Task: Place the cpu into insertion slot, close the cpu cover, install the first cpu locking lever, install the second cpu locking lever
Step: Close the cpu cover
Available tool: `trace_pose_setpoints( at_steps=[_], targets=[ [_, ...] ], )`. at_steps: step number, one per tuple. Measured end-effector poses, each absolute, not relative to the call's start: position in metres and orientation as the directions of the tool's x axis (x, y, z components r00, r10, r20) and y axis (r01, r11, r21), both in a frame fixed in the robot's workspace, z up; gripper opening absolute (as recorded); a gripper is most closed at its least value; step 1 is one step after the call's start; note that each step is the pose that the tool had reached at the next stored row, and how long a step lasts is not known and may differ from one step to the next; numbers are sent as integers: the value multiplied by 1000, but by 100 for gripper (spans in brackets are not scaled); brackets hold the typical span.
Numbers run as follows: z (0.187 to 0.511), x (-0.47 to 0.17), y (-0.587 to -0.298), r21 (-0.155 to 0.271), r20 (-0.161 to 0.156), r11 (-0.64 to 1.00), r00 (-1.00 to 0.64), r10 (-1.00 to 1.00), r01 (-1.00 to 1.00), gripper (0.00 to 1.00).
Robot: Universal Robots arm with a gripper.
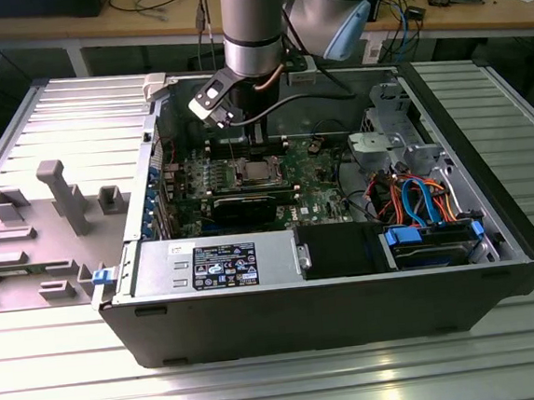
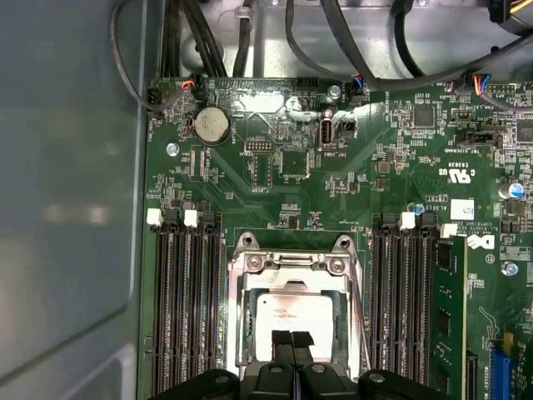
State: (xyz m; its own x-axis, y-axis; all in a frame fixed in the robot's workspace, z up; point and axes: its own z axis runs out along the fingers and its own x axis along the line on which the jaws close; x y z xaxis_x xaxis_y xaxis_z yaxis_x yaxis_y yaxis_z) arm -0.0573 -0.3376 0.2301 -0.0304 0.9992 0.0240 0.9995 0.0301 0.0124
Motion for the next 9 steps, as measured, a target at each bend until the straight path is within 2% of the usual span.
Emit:
trace_pose_setpoints(
  at_steps=[9],
  targets=[
    [230,-58,-338,12,24,30,-30,999,999,11]
  ],
)
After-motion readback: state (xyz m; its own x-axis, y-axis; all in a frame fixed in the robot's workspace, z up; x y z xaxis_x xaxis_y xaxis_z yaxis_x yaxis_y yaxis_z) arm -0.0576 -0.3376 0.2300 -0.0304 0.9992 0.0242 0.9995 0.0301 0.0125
